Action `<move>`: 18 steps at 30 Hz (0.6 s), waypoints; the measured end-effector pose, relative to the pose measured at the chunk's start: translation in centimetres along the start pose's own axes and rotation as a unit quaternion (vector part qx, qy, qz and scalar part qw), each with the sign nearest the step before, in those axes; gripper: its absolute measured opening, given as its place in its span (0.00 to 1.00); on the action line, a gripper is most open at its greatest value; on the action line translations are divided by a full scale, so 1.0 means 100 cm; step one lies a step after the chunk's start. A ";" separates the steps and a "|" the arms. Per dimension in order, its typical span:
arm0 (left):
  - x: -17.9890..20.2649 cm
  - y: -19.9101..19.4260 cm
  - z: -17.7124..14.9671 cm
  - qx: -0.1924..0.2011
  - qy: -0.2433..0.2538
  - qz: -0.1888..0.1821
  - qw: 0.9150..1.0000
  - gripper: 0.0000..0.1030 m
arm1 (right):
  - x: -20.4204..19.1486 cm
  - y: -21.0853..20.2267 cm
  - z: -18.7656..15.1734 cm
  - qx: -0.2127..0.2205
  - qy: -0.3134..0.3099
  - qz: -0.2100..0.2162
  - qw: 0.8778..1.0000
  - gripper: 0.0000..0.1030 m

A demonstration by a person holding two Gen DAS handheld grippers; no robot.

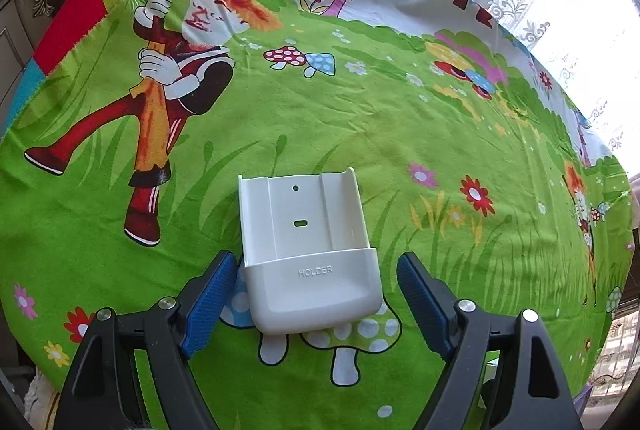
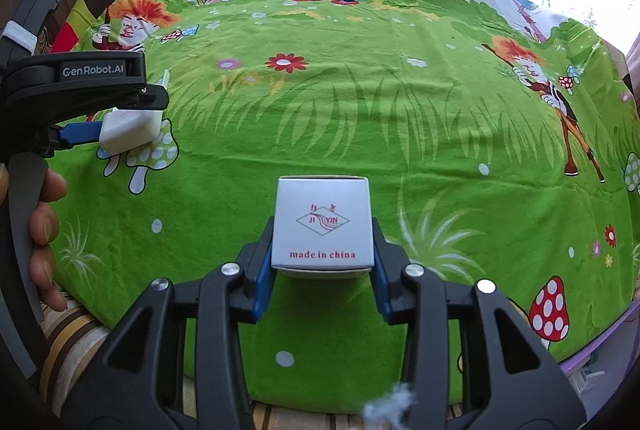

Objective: Organize rigid objects
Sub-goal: 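Grasp the white plastic holder with the left tool, then carry the white holder and the made-in-china box over the storage box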

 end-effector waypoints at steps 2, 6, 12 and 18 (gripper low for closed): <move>0.002 0.001 -0.002 0.011 0.015 0.010 1.000 0.75 | 0.001 0.001 0.000 0.001 0.001 0.002 1.000 0.43; 0.007 -0.002 -0.006 0.024 0.051 0.012 0.998 0.65 | 0.000 0.001 0.000 0.001 0.001 0.002 1.000 0.43; 0.014 -0.017 -0.027 0.030 0.076 -0.015 0.997 0.65 | -0.001 0.002 -0.002 -0.001 0.001 0.004 1.000 0.43; 0.025 -0.027 -0.043 0.018 0.097 -0.030 0.995 0.65 | -0.004 0.002 -0.003 -0.006 0.000 0.009 1.000 0.43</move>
Point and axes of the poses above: each gripper's, at about its wrist camera, not at the fingertips, and y roughly the way its jaws point, x to its right, z to its top, the point moved 5 cm from there along y, roughly the way its jaws point, and after that the axes turned 11 degrees about x, right-handed, at the moved point
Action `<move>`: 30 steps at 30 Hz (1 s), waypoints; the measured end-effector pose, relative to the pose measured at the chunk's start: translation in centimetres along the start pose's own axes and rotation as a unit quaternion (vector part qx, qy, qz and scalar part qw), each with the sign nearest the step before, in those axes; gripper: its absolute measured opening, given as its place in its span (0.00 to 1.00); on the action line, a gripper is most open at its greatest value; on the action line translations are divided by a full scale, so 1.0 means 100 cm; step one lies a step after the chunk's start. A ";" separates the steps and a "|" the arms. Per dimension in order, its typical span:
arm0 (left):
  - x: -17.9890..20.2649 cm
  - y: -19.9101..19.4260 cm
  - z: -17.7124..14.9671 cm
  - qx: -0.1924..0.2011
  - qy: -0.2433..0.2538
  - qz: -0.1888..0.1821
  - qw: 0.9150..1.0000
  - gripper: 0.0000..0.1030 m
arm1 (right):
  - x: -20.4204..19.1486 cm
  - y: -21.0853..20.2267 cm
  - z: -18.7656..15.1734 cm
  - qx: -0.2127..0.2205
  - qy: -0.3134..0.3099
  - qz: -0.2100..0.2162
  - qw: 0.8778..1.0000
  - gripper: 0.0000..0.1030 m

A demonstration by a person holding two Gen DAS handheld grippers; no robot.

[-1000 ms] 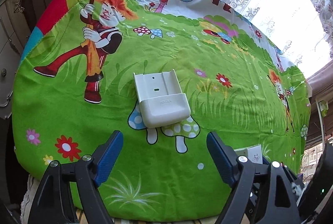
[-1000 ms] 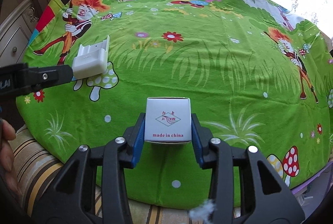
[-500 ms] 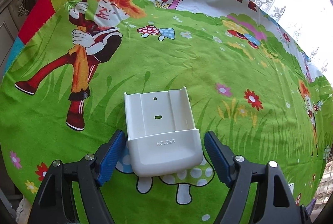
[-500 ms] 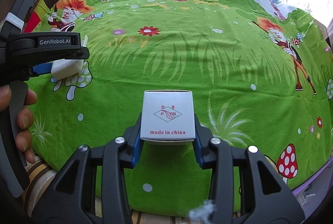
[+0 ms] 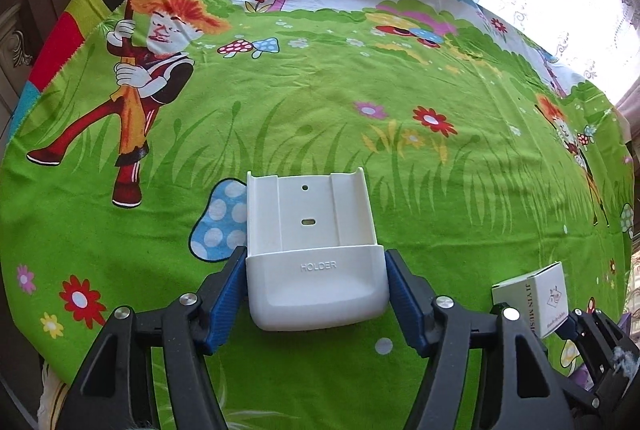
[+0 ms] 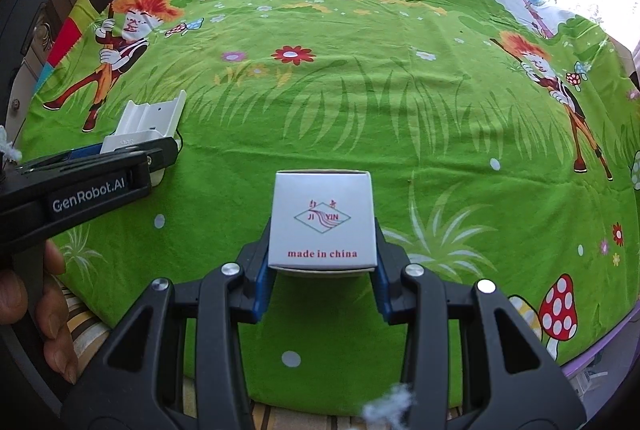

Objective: Organize rigid objects
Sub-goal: 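Carry the white holder and the made-in-china box over the storage box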

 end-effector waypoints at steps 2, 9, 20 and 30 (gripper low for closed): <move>0.003 -0.002 -0.003 -0.004 0.004 -0.003 1.000 0.65 | 0.000 0.000 0.000 -0.001 0.002 0.001 1.000 0.43; 0.011 -0.022 -0.016 -0.005 0.005 -0.017 1.000 0.65 | -0.001 -0.008 -0.002 0.001 0.008 0.002 1.000 0.43; 0.032 -0.072 -0.027 0.036 0.024 -0.040 0.998 0.64 | 0.002 -0.046 -0.002 0.028 -0.003 -0.021 0.999 0.43; 0.046 -0.107 -0.042 0.054 0.021 -0.072 0.996 0.64 | 0.021 -0.078 -0.015 0.030 0.021 -0.024 0.999 0.43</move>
Point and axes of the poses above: each gripper's, at about its wrist camera, not at the fingertips, and y roughly the way its jaws point, x to its right, z to its top, the point moved 5 cm from there along y, roughly the way its jaws point, and after that the axes turned 11 degrees about x, right-handed, at the moved point
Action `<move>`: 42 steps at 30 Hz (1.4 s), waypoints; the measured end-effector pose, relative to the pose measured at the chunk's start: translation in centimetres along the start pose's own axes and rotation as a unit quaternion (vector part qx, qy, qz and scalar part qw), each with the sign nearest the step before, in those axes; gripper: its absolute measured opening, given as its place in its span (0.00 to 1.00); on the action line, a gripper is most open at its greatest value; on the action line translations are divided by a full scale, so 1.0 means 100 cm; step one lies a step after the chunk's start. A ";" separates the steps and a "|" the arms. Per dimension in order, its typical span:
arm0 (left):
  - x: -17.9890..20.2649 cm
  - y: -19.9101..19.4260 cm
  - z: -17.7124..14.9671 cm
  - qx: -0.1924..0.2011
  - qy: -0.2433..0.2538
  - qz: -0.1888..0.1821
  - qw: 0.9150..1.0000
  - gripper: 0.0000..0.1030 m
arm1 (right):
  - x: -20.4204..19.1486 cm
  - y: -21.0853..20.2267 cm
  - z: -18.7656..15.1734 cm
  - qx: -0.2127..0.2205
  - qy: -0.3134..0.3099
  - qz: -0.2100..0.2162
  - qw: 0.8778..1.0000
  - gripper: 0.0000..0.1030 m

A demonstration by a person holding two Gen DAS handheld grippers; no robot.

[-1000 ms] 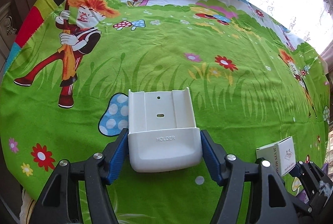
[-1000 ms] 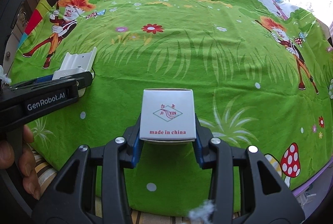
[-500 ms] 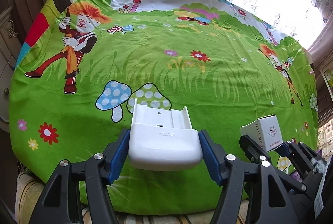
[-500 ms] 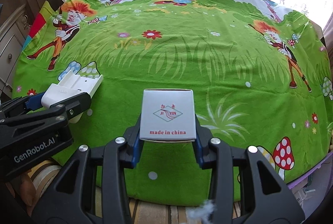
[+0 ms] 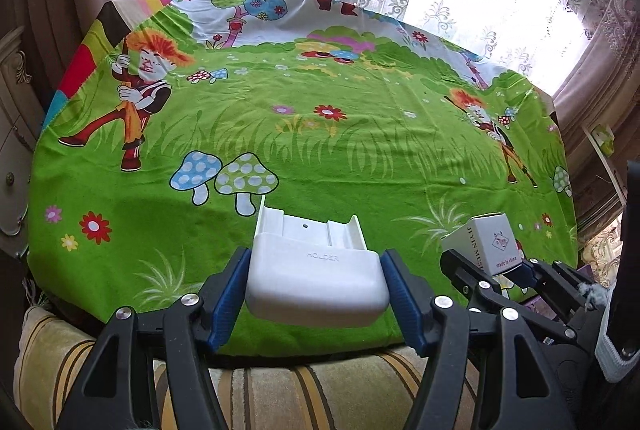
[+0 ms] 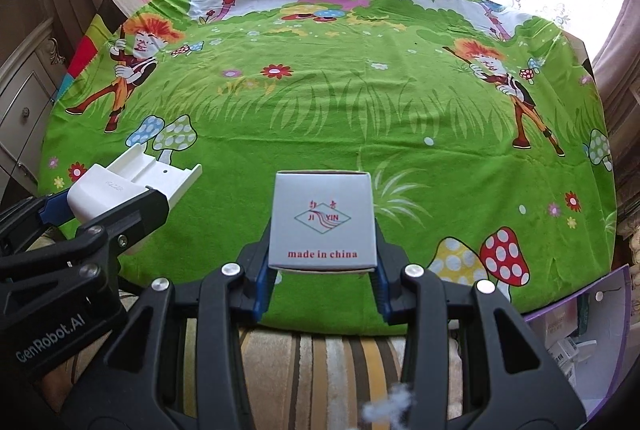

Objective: Organize rigid objects
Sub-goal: 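Carry the white holder and the made-in-china box over the storage box, then open both tools to drop the holder and box into the storage box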

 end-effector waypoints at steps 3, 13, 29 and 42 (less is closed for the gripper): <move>0.006 -0.009 -0.003 0.005 -0.006 -0.016 1.000 0.64 | 0.010 -0.012 -0.004 0.002 0.009 -0.001 1.000 0.43; 0.045 -0.034 -0.018 0.009 0.005 -0.071 0.997 0.64 | 0.052 -0.056 -0.031 0.004 0.038 -0.010 0.999 0.43; 0.146 -0.061 -0.060 -0.029 0.076 -0.172 0.982 0.64 | 0.167 -0.127 -0.091 -0.003 0.101 -0.090 0.991 0.43; 0.238 -0.087 -0.114 -0.081 0.156 -0.267 0.947 0.64 | 0.241 -0.177 -0.144 -0.007 0.160 -0.149 0.976 0.43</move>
Point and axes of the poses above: each gripper's, at about its wrist camera, not at the fingertips, and y roughly the way its jaws point, x to its right, z to its top, the point moved 5 cm from there along y, roughly the way its jaws point, and after that the axes turned 11 degrees about x, right-handed, at the moved point
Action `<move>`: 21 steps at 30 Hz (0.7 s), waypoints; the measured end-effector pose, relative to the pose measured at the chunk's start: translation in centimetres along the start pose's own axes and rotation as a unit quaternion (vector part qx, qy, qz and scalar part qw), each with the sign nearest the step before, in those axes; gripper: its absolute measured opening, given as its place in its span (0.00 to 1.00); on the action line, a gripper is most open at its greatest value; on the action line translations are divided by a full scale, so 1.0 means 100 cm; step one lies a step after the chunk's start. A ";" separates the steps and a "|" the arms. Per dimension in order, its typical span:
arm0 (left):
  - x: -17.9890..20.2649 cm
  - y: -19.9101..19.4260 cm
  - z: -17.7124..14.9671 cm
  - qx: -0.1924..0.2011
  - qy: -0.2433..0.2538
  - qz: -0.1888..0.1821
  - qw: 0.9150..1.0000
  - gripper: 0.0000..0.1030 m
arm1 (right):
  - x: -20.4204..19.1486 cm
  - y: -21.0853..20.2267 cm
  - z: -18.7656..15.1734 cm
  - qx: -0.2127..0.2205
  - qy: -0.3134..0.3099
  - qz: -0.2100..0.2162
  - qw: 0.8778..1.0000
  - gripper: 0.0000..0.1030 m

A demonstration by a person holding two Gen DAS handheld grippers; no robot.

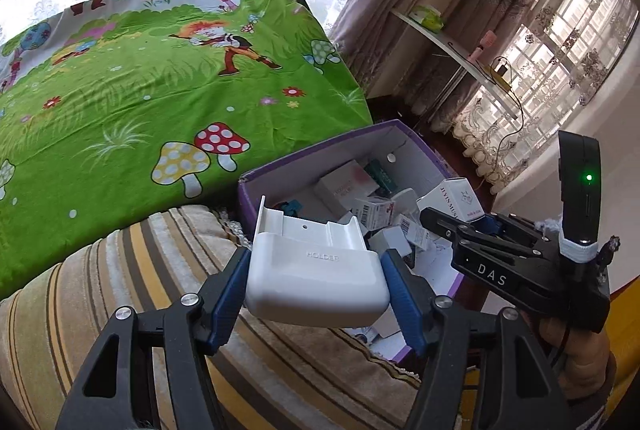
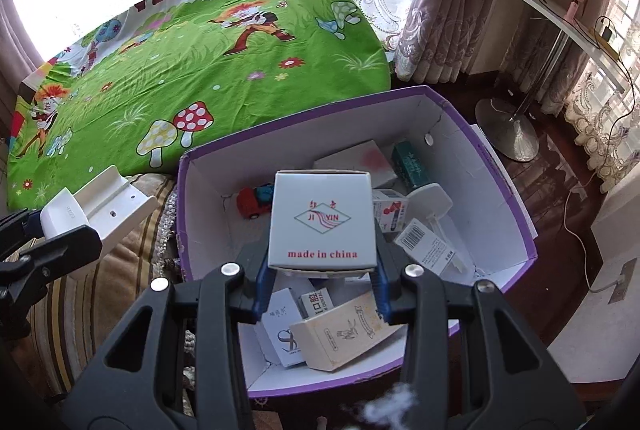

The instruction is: Organize rigid objects

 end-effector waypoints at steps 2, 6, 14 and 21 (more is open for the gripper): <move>0.011 0.004 -0.003 -0.008 0.011 -0.008 1.000 0.65 | 0.011 -0.002 -0.004 -0.002 0.007 -0.006 1.000 0.45; 0.022 0.013 -0.014 -0.034 0.035 -0.009 0.999 0.75 | 0.027 -0.008 -0.014 -0.001 0.025 -0.013 1.000 0.71; 0.016 0.008 -0.038 -0.061 0.019 0.005 0.998 0.79 | 0.031 -0.023 -0.035 -0.012 0.031 -0.015 0.999 0.78; 0.023 0.005 -0.046 -0.058 0.045 0.034 0.997 0.83 | 0.029 -0.036 -0.049 -0.015 0.029 -0.024 0.999 0.79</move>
Point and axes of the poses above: each gripper's, at about its wrist camera, not at the fingertips, and y roughly the way its jaws point, x to its right, z to its top, the point moved 5 cm from there along y, roughly the way its jaws point, and after that the axes turned 11 degrees about x, right-handed, at the moved point
